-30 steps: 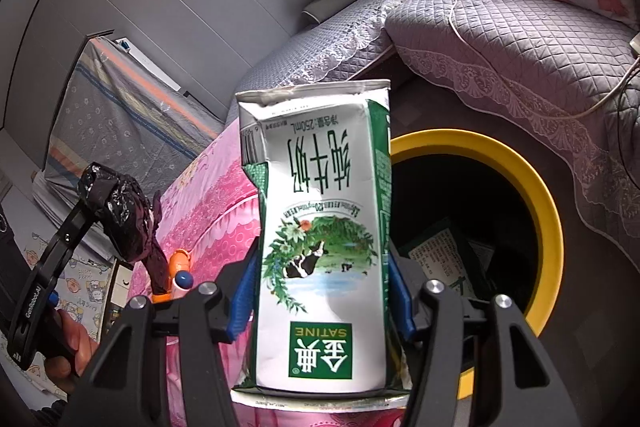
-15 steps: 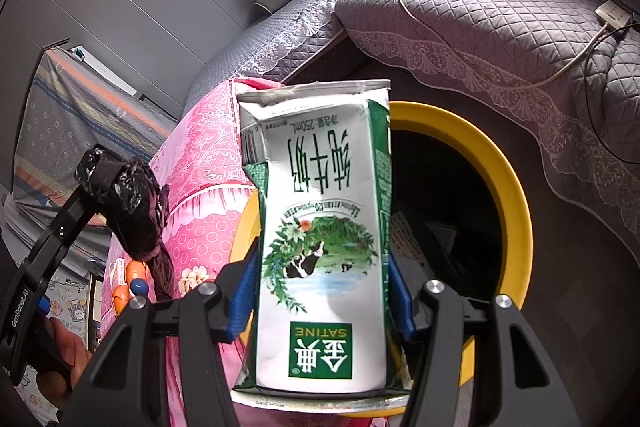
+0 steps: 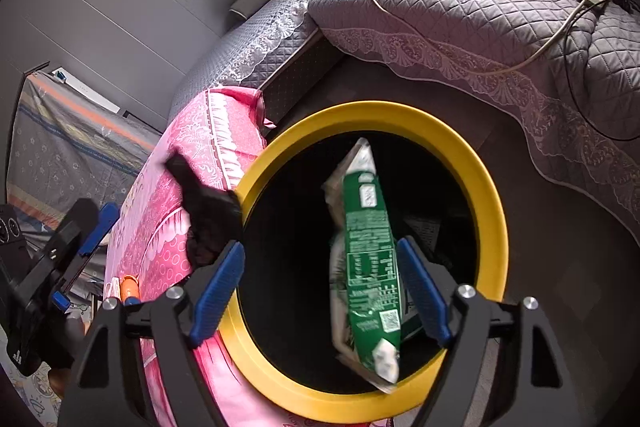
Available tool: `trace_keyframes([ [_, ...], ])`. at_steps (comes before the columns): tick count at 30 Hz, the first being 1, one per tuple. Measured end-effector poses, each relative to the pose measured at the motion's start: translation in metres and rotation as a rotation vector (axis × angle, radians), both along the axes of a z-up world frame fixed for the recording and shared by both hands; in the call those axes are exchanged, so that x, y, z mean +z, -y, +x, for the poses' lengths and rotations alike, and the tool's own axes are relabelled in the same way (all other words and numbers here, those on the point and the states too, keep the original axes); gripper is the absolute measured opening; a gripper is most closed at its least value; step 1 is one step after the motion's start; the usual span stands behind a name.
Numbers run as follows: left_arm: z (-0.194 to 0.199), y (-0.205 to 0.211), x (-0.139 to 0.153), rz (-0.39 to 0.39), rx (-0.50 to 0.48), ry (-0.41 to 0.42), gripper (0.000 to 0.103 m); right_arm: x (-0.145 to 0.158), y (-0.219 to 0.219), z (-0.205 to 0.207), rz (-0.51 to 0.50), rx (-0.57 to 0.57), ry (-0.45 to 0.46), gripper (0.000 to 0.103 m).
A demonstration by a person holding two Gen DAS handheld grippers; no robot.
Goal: Collect trash
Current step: 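Carry the carton and black bag over the yellow bin and open both grippers, then move the right gripper back to the bed and grasp the pink paper box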
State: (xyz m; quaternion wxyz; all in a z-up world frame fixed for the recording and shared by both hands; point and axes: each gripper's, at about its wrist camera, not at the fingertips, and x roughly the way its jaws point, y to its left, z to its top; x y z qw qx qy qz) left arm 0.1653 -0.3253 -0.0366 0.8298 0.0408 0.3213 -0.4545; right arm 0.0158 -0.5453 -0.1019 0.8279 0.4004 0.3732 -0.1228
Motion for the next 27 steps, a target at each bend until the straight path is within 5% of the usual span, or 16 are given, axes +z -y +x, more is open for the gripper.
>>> trace_keyframes([
  [8, 0.005, -0.024, 0.014, -0.046, 0.069, 0.005, 0.094, 0.012, 0.013, -0.027, -0.009, -0.094, 0.036, 0.075],
  [14, 0.013, -0.077, 0.032, -0.072, 0.159, 0.023, 0.095, 0.031, -0.004, -0.020, -0.060, -0.014, 0.097, 0.075],
  [19, 0.012, -0.167, 0.037, -0.073, 0.281, 0.056, 0.095, 0.053, -0.062, 0.019, -0.147, 0.199, 0.131, 0.075],
  [27, -0.023, -0.350, 0.025, 0.003, 0.655, 0.111, 0.095, 0.073, -0.223, 0.110, -0.183, 0.670, 0.169, 0.075],
])
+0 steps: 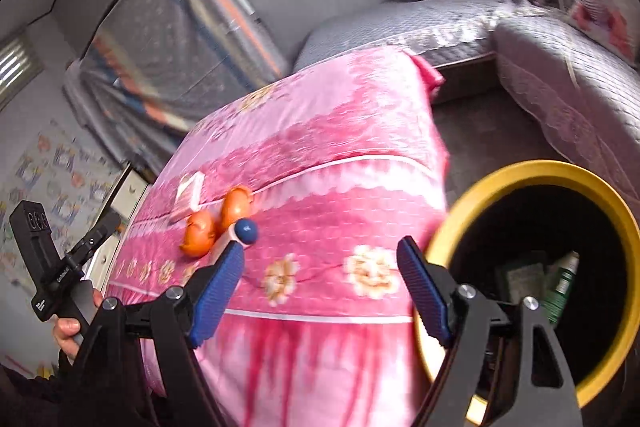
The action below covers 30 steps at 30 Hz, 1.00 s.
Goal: Collect trash
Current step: 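Move the right gripper back to the bed and grasp the pink paper box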
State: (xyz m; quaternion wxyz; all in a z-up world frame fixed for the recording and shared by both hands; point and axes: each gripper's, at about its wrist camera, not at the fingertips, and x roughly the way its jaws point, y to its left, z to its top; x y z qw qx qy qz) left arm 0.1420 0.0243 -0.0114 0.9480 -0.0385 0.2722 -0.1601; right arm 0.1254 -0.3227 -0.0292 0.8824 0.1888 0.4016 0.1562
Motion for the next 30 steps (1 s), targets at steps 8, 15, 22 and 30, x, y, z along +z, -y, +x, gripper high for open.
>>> trace_keyframes([
  [8, -0.042, -0.115, -0.023, -0.050, 0.228, -0.029, 0.095, 0.005, -0.189, 0.092, -0.035, 0.342, -0.089, 0.075],
  [15, -0.062, -0.153, -0.042, -0.086, 0.270, -0.054, 0.095, -0.023, -0.297, 0.183, -0.201, 0.353, -0.227, 0.075],
  [22, -0.069, -0.176, -0.048, -0.098, 0.297, -0.039, 0.095, -0.057, -0.322, 0.224, -0.320, 0.273, -0.299, 0.075],
  [30, -0.064, -0.191, -0.058, -0.131, 0.322, -0.064, 0.095, -0.075, -0.334, 0.236, -0.388, 0.242, -0.348, 0.067],
])
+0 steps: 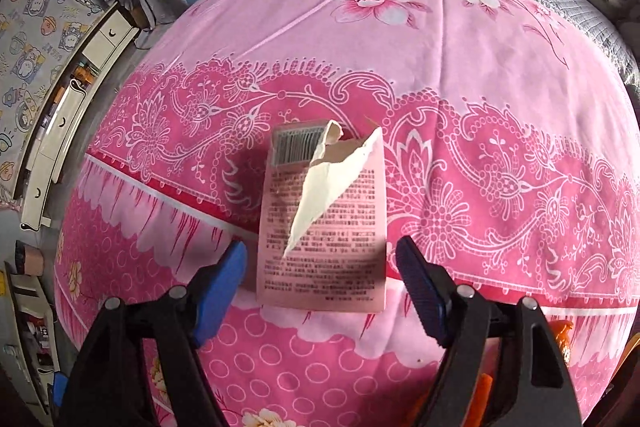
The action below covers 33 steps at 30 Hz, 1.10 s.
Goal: Collect trash
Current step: 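Move the right gripper back to the bed and grasp the pink paper box, then grasp the orange peel with the left gripper while the right holds the pink box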
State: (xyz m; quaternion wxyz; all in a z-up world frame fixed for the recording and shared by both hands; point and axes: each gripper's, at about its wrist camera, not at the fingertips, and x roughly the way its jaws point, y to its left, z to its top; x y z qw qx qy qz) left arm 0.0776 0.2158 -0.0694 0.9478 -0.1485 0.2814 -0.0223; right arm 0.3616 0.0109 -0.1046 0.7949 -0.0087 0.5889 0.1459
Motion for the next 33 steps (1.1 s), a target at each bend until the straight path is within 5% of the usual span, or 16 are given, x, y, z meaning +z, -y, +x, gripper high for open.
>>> trace_keyframes([
  [5, 0.004, 0.001, -0.003, 0.009, 0.000, -0.012, 0.095, -0.001, 0.000, -0.002, -0.010, 0.006, 0.015, 0.062],
  [8, 0.007, 0.006, -0.002, 0.033, -0.015, -0.022, 0.095, 0.016, 0.009, -0.006, 0.066, 0.017, 0.017, 0.061],
  [13, 0.015, 0.027, 0.001, 0.111, -0.092, -0.037, 0.095, 0.071, 0.082, -0.018, 0.323, -0.035, 0.029, 0.061],
  [18, 0.032, 0.062, 0.006, 0.171, -0.222, -0.034, 0.095, 0.112, 0.166, -0.055, 0.424, -0.116, 0.142, 0.061],
  [28, 0.088, 0.157, 0.010, 0.239, -0.518, -0.053, 0.095, 0.103, 0.266, -0.146, 0.553, -0.164, 0.200, 0.062],
  [33, 0.121, 0.192, 0.003, 0.198, -0.579, -0.122, 0.095, 0.096, 0.295, -0.172, 0.589, -0.196, 0.213, 0.062],
])
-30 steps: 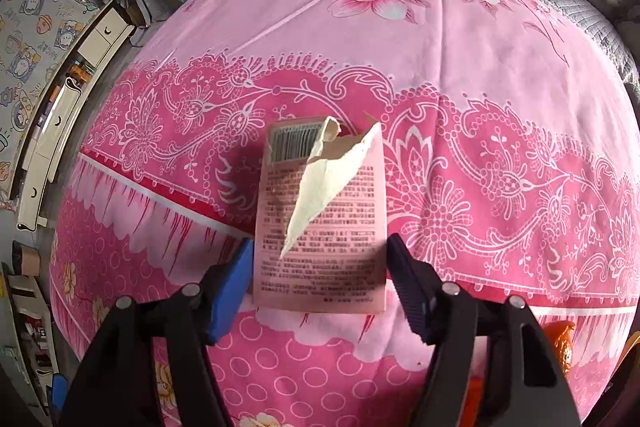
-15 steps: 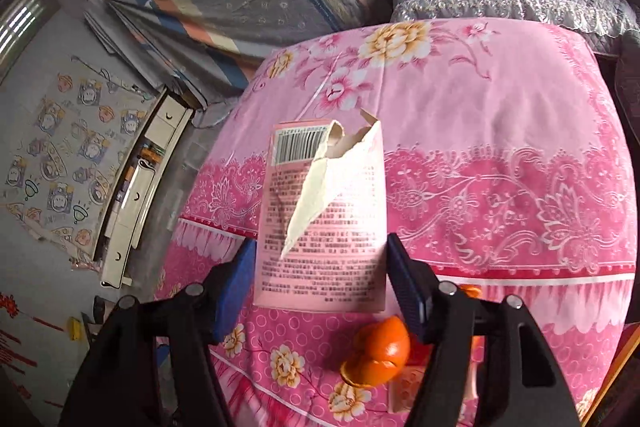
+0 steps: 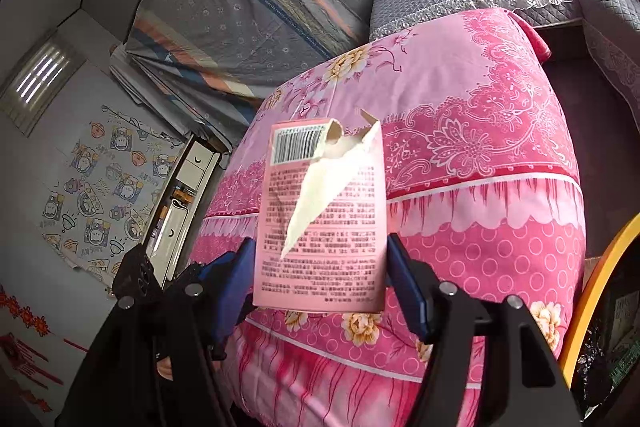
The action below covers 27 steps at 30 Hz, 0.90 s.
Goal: Collect trash
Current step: 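Grasp the orange peel with the left gripper while the right holds the pink box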
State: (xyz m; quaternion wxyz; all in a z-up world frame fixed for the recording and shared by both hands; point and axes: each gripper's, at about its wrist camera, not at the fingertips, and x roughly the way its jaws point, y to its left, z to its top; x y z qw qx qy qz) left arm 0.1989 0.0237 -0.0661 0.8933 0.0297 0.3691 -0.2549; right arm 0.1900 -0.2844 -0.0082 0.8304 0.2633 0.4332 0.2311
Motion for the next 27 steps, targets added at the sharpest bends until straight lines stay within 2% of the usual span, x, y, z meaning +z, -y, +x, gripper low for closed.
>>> trace_keyframes([
  [6, 0.023, 0.030, -0.011, 0.022, -0.019, -0.041, 0.094, -0.007, 0.020, -0.014, 0.022, -0.026, 0.007, 0.062],
  [15, 0.040, 0.039, -0.026, 0.032, 0.021, -0.092, 0.093, -0.017, 0.034, -0.020, 0.068, -0.035, 0.008, 0.062],
  [17, 0.044, 0.040, -0.030, 0.039, 0.030, -0.108, 0.079, -0.019, 0.036, -0.021, 0.075, -0.036, 0.008, 0.062],
  [21, 0.050, 0.042, -0.039, 0.062, 0.044, -0.137, 0.069, -0.020, 0.039, -0.025, 0.081, -0.042, 0.008, 0.062],
  [22, 0.052, 0.042, -0.042, 0.054, 0.034, -0.149, 0.055, -0.020, 0.040, -0.025, 0.081, -0.044, 0.010, 0.062],
  [23, 0.054, 0.042, -0.043, 0.041, 0.029, -0.165, 0.045, -0.020, 0.041, -0.026, 0.081, -0.048, 0.011, 0.062],
  [26, 0.053, 0.042, -0.039, 0.044, 0.036, -0.138, 0.034, -0.019, 0.041, -0.029, 0.084, -0.052, 0.011, 0.062],
  [27, 0.051, 0.040, -0.036, 0.032, 0.041, -0.137, 0.033, -0.019, 0.042, -0.030, 0.085, -0.052, 0.011, 0.062],
])
